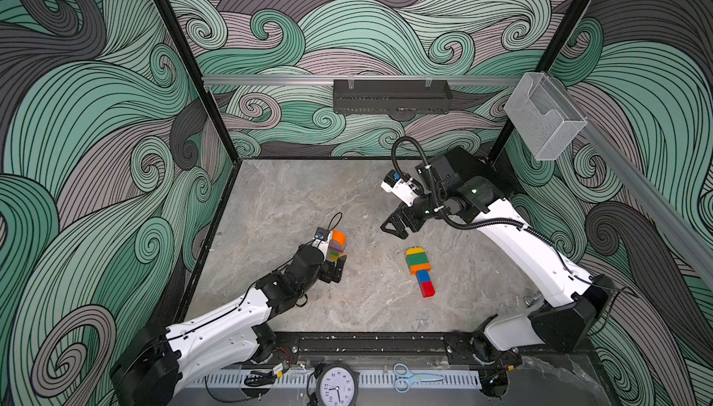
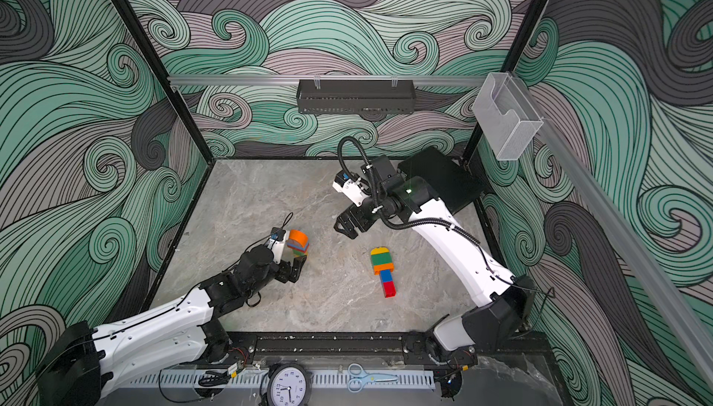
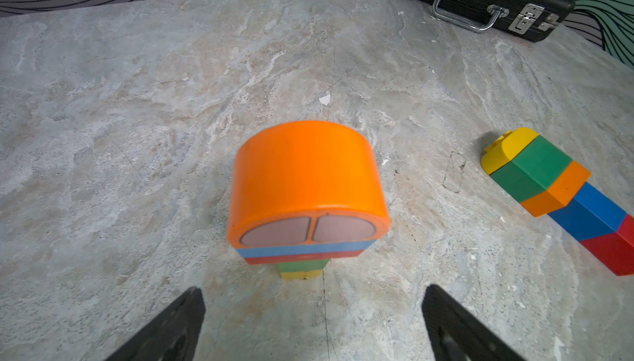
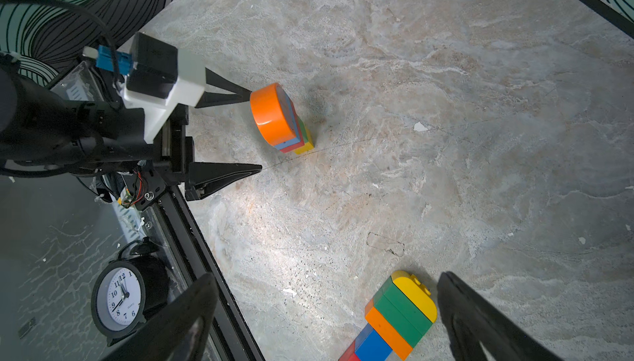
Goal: Assemble an ice cream with lego
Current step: Adjust the lego brick at the center of the board.
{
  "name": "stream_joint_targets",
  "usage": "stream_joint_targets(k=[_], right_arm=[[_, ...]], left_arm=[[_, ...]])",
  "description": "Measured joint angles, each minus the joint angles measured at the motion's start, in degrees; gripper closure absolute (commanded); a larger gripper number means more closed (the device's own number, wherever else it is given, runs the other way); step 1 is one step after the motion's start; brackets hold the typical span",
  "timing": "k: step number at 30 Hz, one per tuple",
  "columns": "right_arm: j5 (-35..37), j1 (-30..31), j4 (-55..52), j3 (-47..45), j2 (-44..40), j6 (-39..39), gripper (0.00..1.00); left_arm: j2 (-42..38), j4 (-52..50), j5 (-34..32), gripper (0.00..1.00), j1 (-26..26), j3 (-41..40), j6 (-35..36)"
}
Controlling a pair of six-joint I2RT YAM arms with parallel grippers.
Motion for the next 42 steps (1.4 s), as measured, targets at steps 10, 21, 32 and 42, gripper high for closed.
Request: stream_joint_targets(k=[10, 21, 32, 42], right_arm=[[-1.0, -0.2, 0.5, 0.0, 0.0, 0.0, 0.01], [-1.4, -0.4, 1.1, 0.0, -0.1, 0.0, 0.01], [-1.4, -0.7, 1.8, -0.7, -0.5, 0.0, 0.01], [-1.4, -0.8, 2.6, -1.0, -0.6, 0.0, 0.01]], left_arm=[[2.7, 2.8, 3.0, 0.02, 4.2, -0.2, -2.6], [4.2, 7.1, 4.4, 0.03, 4.6, -0.7, -2.9], [8.1, 12.4, 3.7, 0.05, 4.6, -1.7, -1.8], [12.2, 17.4, 1.3, 0.11, 4.6, -2.3, -0.5]])
